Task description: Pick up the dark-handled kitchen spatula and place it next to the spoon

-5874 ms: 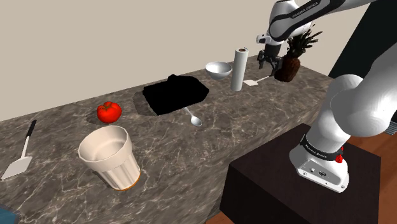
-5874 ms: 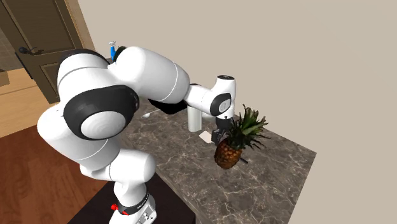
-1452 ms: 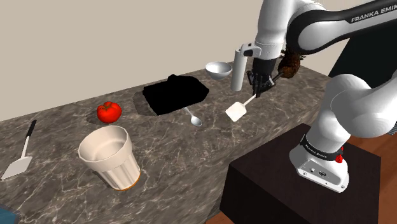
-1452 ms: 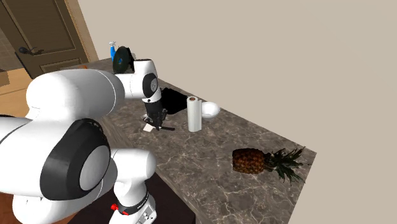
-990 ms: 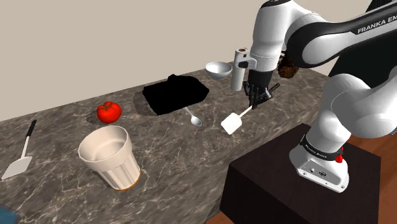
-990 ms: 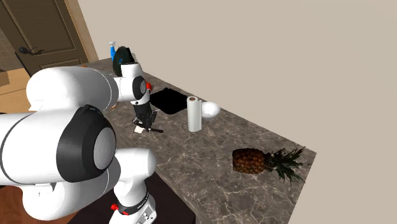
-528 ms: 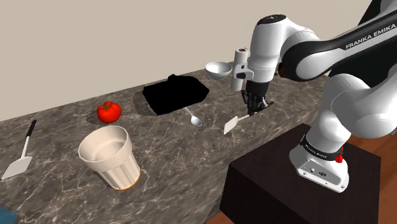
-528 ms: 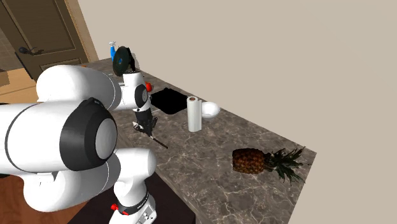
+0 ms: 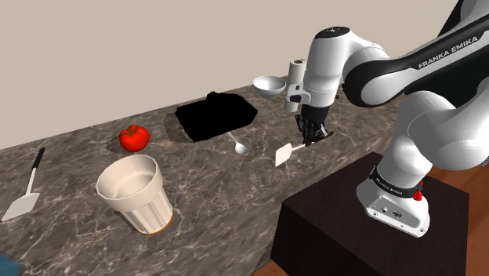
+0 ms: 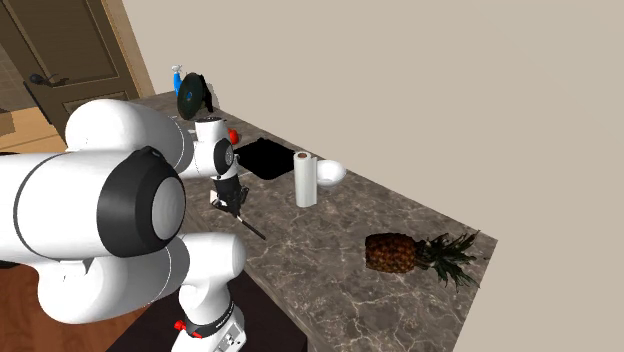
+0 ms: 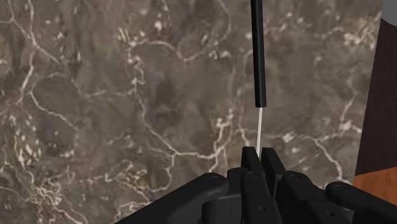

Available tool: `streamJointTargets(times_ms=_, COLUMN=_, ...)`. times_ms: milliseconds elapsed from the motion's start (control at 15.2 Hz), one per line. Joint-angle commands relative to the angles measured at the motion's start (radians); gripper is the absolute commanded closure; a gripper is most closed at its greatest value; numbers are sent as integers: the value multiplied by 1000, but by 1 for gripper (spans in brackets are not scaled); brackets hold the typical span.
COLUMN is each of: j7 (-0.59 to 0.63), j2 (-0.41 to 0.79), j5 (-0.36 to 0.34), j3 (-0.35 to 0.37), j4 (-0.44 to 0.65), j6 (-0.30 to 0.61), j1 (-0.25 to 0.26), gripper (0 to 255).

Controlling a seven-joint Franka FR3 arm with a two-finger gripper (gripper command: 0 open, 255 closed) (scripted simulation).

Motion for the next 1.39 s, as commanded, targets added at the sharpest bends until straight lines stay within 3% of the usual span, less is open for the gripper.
streamJointTargets(times_ms=0, j7=1, j2=2, j5=1, j3=0, j4=-4, j6=-3, j1=0, gripper=255)
streamJointTargets(times_ms=132, j7=0, j2=2, j5=1, j3=0, j4=-4, j6=-3, j1=0, gripper=255)
streamJointTargets(times_ms=198, j7=1, j2=4, j5=1, j3=1, j4=-6, j6=0, j1=1, gripper=0)
streamJointTargets(times_ms=528, j7=0, j2=2, j5=1, j3=0, j4=-4, j6=-3, j1=0, gripper=0)
streamJointTargets(times_ms=792, j7=-3, j2=-66, j5=18, j3=13, j4=91, j6=-167, j1=10, gripper=0)
streamJointTargets(times_ms=1320, j7=-3, j2=-66, j5=18, j3=13, j4=91, j6=-167, j1=10, gripper=0)
